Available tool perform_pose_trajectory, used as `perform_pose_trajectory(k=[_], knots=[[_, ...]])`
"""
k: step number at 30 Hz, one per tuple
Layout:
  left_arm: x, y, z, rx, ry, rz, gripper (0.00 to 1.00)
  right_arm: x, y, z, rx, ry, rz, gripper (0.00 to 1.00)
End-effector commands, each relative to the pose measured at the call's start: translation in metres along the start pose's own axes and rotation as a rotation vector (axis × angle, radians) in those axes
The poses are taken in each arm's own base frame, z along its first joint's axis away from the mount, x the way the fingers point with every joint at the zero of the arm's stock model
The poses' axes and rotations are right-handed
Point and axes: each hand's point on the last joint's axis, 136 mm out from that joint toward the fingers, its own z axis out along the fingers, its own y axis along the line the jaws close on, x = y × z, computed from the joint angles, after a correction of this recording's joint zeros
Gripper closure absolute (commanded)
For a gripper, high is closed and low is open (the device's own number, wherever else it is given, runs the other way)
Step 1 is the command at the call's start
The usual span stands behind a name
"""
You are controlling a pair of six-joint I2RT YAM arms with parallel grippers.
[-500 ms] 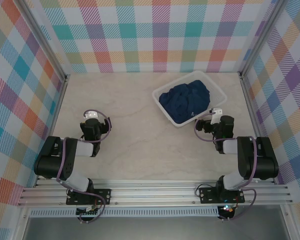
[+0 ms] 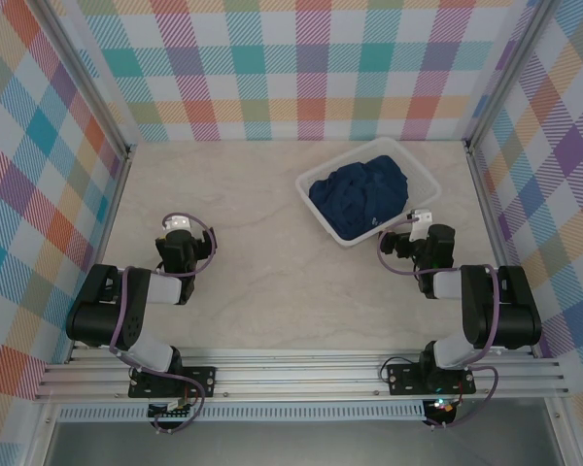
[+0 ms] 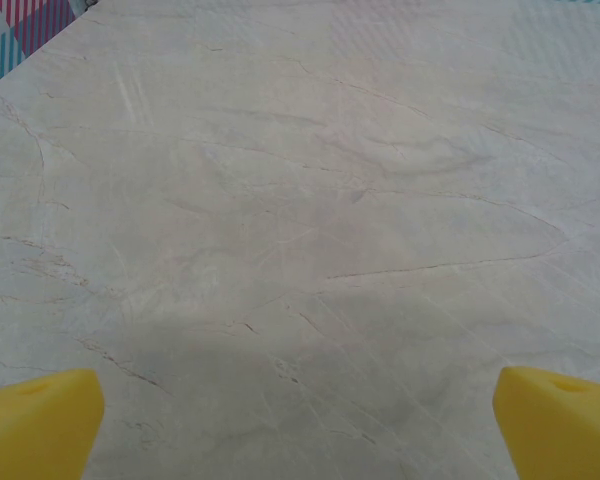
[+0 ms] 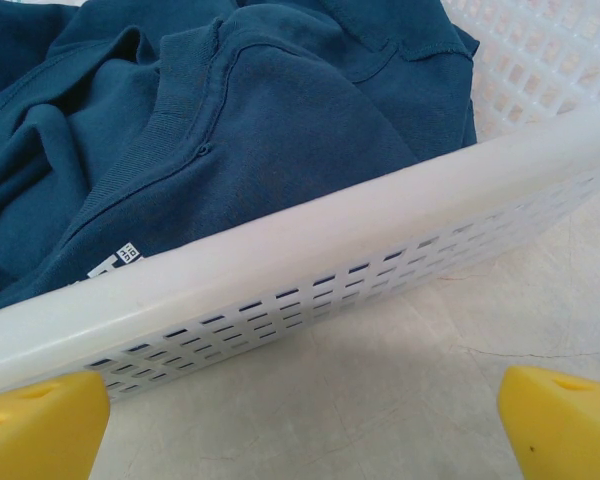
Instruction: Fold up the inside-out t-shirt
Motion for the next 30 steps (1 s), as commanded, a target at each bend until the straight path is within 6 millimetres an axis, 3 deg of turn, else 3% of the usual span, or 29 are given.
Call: perform_pose_trajectory(k=[1,7,11,15,18,20,24,25,28,30], knots=[[-0.015,0.001,0.003,0.005,-0.045,-0.006,0.0,-0.021,-0.008,0.004,0.032,-0.059,0.023,0.0],[-0.015,0.001,0.004,0.003,-0.045,-0.005,0.0,-0.022,-0.009,0.004,0.036,-0.06,0.023,0.0],[-0.02,0.001,0.001,0.002,-0.037,-0.005,0.0,-0.037,-0.026,-0.01,0.158,-0.073,0.075,0.0],[-0.062,0.011,-0.013,-0.07,0.008,-0.042,0.0,-0.062,-0.042,-0.048,0.294,-0.128,0.171,0.0],[-0.085,0.001,-0.029,-0.009,0.023,-0.145,0.0,-0.076,-0.044,-0.073,0.341,-0.159,0.266,0.0],[-0.091,-0.021,-0.037,0.104,0.076,-0.232,0.0,-0.08,-0.019,-0.072,0.252,-0.107,0.286,0.0],[-0.091,-0.098,-0.055,0.388,0.191,-0.338,0.0,-0.078,0.059,-0.048,0.08,0.132,0.157,0.02],[-0.087,-0.119,-0.06,0.435,0.227,-0.33,0.0,-0.079,0.07,-0.042,0.061,0.188,0.14,0.01],[-0.074,-0.175,-0.075,0.539,0.329,-0.264,0.0,-0.076,0.081,-0.02,0.026,0.333,0.135,0.02],[-0.066,-0.201,-0.083,0.583,0.383,-0.228,0.01,-0.074,0.081,-0.002,0.032,0.406,0.116,0.02]])
